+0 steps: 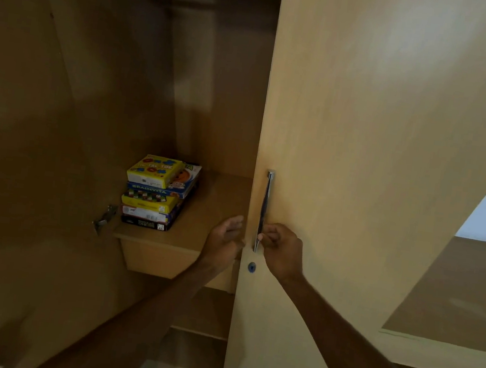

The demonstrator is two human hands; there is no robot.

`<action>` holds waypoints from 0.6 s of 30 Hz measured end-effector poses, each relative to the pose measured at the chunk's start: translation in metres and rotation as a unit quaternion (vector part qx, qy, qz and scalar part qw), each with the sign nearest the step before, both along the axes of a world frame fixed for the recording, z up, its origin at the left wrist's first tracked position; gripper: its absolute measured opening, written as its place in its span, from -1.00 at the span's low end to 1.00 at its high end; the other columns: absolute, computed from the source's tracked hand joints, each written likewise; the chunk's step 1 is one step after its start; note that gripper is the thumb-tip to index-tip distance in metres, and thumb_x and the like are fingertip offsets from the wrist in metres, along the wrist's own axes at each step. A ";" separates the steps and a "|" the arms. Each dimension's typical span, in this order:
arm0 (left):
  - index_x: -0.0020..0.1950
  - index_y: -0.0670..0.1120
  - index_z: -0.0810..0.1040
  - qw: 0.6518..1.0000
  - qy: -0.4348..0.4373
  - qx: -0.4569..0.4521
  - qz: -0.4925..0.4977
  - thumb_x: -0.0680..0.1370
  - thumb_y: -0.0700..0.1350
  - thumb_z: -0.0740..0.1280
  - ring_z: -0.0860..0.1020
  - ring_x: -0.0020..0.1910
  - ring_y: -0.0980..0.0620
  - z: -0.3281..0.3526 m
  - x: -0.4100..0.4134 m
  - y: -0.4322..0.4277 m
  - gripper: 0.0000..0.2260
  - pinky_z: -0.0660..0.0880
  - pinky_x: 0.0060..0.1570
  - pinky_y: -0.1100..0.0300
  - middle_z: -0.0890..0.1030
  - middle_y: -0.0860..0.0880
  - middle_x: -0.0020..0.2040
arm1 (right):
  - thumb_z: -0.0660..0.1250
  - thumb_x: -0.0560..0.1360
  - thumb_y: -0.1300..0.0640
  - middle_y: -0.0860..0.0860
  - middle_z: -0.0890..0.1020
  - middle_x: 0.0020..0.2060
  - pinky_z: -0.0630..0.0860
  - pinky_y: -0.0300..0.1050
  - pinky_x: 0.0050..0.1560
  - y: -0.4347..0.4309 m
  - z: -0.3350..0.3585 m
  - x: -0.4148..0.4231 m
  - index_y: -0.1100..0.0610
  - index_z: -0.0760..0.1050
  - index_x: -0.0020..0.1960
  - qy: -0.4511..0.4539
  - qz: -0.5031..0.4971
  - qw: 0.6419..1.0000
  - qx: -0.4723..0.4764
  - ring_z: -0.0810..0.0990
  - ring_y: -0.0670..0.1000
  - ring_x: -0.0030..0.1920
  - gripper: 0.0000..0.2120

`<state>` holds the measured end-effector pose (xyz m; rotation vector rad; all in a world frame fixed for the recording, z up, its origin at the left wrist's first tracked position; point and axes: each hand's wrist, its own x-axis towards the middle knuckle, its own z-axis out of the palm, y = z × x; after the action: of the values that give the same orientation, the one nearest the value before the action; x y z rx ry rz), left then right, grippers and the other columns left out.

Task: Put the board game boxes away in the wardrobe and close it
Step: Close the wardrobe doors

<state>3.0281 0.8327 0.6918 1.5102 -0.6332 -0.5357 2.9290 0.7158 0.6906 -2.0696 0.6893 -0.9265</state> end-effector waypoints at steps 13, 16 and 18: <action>0.22 -0.12 0.55 0.948 -0.040 0.053 0.310 0.51 -0.34 0.36 0.63 0.01 0.14 -0.060 -0.105 0.210 -0.69 0.56 0.02 0.35 0.64 0.02 0.10 | 0.37 0.52 0.07 -0.11 0.62 -0.18 0.46 -0.41 -0.17 0.136 -0.071 -0.051 0.02 0.57 0.12 0.094 0.276 0.949 0.120 0.58 -0.25 -0.18 -0.82; 0.23 -0.10 0.57 0.921 -0.049 0.075 0.379 0.52 -0.37 0.34 0.61 0.10 0.10 -0.058 -0.126 0.266 -0.67 0.57 0.13 0.14 0.64 0.04 0.13 | 0.36 0.52 0.05 -0.10 0.64 -0.15 0.53 -0.24 -0.10 0.183 -0.073 -0.046 0.00 0.58 0.12 0.101 0.334 0.929 0.122 0.60 -0.16 -0.13 -0.82; 0.20 -0.07 0.59 0.899 -0.059 0.088 0.426 0.51 -0.34 0.36 0.61 0.11 0.05 -0.053 -0.138 0.302 -0.69 0.57 0.15 0.00 0.65 0.03 0.13 | 0.36 0.51 0.03 -0.13 0.64 -0.14 0.56 -0.20 -0.07 0.219 -0.069 -0.042 -0.01 0.58 0.12 0.099 0.373 0.914 0.126 0.61 -0.15 -0.11 -0.81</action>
<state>2.8902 1.1345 0.6392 1.8168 0.0346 0.1838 2.8875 0.9349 0.6214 -1.9565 0.0654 -0.1816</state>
